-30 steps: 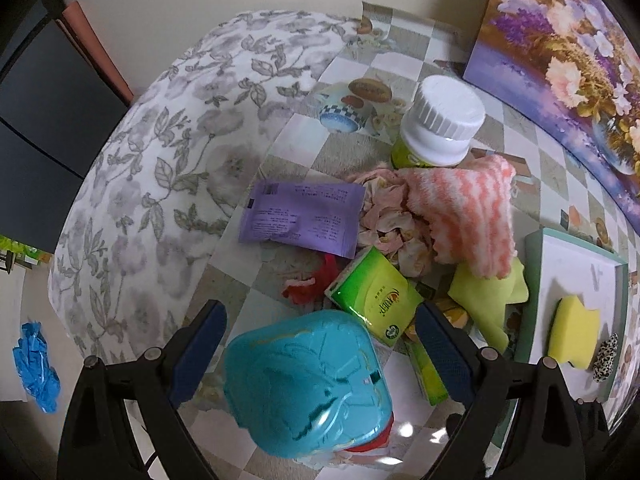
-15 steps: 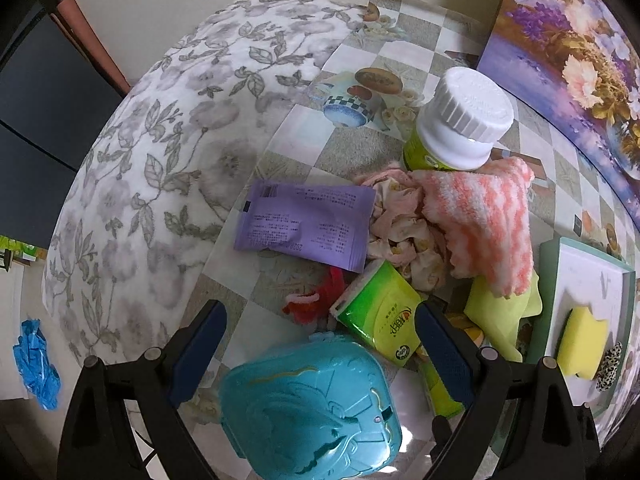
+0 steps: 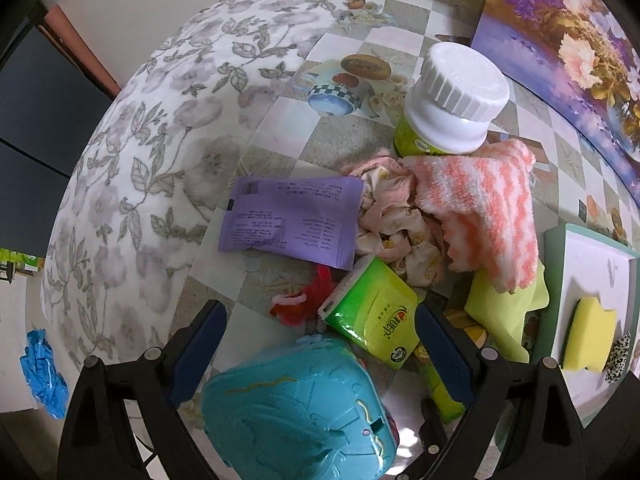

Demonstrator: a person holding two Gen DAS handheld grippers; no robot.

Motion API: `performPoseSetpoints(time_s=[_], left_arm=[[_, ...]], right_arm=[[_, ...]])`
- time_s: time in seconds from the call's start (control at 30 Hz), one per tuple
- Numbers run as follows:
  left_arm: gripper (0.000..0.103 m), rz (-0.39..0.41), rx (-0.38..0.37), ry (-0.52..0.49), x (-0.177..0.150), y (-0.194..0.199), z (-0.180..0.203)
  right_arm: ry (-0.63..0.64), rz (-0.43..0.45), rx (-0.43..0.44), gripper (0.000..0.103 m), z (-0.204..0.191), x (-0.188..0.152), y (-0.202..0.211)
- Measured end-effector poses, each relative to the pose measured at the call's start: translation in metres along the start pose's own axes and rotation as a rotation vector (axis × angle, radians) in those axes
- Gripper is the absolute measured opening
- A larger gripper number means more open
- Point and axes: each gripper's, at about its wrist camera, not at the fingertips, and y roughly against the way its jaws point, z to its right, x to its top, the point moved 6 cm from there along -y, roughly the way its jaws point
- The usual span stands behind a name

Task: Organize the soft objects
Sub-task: 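Grasp the white packet with green edges using the right gripper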

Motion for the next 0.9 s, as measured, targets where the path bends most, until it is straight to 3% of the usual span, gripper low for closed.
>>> performPoseSetpoints(time_s=[0.03, 0.07, 0.43, 0.53, 0.67, 0.8, 0.9], left_arm=[[0.095, -0.001, 0.0, 0.0, 0.0, 0.0, 0.0], [0.095, -0.001, 0.003, -0.002, 0.0, -0.001, -0.001], [0.095, 0.019, 0.041, -0.071, 0.002, 0.002, 0.01], [0.095, 0.023, 0.021, -0.097, 0.005, 0.006, 0.016], [0.095, -0.031, 0.008, -0.11, 0.008, 0.003, 0.022], [0.095, -0.099, 0.042, -0.099, 0.007, -0.008, 0.027], [0.095, -0.143, 0.061, -0.07, 0.004, -0.018, 0.027]], right_arm=[[0.003, 0.005, 0.001, 0.056, -0.001, 0.001, 0.001], [0.006, 0.01, 0.003, 0.054, -0.004, 0.0, 0.003], [0.015, 0.03, 0.035, 0.054, 0.006, 0.003, 0.031], [0.018, 0.038, 0.039, 0.054, 0.008, -0.002, 0.045], [0.025, 0.052, 0.041, 0.053, 0.022, -0.003, 0.063], [0.004, 0.084, 0.035, 0.052, 0.053, -0.006, 0.08], [-0.045, 0.123, 0.092, 0.052, 0.071, -0.013, 0.095]])
